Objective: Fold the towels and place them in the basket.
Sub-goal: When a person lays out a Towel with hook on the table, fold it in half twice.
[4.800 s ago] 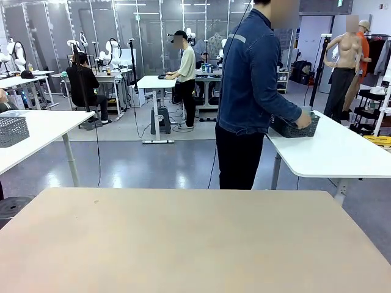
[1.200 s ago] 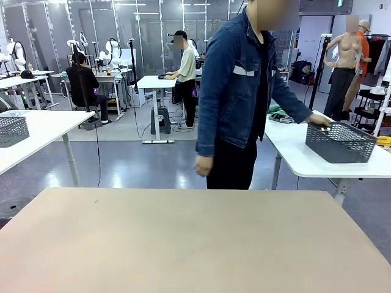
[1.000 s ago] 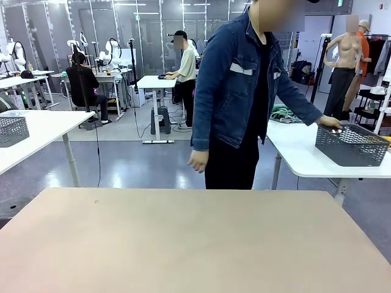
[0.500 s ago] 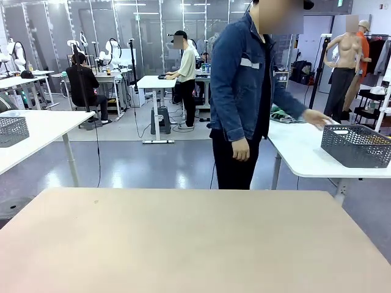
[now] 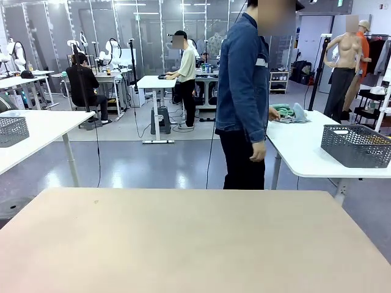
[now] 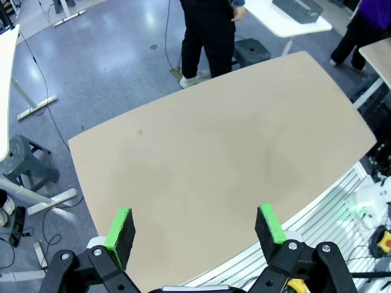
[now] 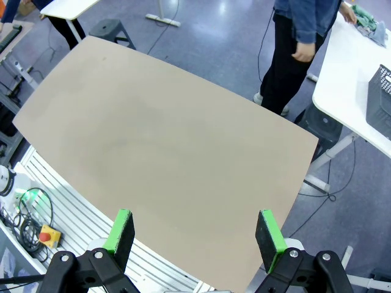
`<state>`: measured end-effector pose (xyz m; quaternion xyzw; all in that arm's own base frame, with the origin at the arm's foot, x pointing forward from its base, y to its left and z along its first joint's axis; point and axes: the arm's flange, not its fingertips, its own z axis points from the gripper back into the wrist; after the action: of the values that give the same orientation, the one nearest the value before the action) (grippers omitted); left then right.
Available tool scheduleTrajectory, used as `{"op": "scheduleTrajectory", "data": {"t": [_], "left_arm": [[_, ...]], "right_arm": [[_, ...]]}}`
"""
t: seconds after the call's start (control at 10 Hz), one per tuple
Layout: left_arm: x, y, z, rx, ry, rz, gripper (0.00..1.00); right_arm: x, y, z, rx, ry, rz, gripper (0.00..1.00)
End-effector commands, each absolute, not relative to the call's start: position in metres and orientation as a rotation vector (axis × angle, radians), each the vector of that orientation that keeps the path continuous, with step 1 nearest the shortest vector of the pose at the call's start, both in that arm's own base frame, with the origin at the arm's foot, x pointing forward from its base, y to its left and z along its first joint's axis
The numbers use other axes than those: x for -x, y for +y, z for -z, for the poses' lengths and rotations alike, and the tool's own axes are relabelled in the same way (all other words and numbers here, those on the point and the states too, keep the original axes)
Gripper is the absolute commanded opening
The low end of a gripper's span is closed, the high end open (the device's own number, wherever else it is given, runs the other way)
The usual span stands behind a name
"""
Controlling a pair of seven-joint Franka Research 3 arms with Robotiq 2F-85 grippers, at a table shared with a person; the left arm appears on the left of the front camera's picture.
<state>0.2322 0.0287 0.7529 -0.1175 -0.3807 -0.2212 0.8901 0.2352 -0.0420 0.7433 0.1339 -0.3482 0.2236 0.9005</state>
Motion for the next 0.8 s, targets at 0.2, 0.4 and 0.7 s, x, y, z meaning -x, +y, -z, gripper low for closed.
{"op": "scheduleTrajectory", "data": {"t": [0.2, 0.4, 0.7], "left_arm": [[-0.2333, 0.0279, -0.7532, 0.247, -0.789, 0.464, 1.0], [-0.2333, 0.0279, -0.7532, 0.247, -0.789, 0.464, 1.0], [-0.2333, 0.0279, -0.7532, 0.247, -0.789, 0.464, 1.0]], "right_arm": [[-0.234, -0.0424, -0.7435, -0.28, -0.723, -0.465, 1.0], [-0.234, -0.0424, -0.7435, -0.28, -0.723, -0.465, 1.0], [-0.234, -0.0424, -0.7435, -0.28, -0.723, -0.465, 1.0]]}}
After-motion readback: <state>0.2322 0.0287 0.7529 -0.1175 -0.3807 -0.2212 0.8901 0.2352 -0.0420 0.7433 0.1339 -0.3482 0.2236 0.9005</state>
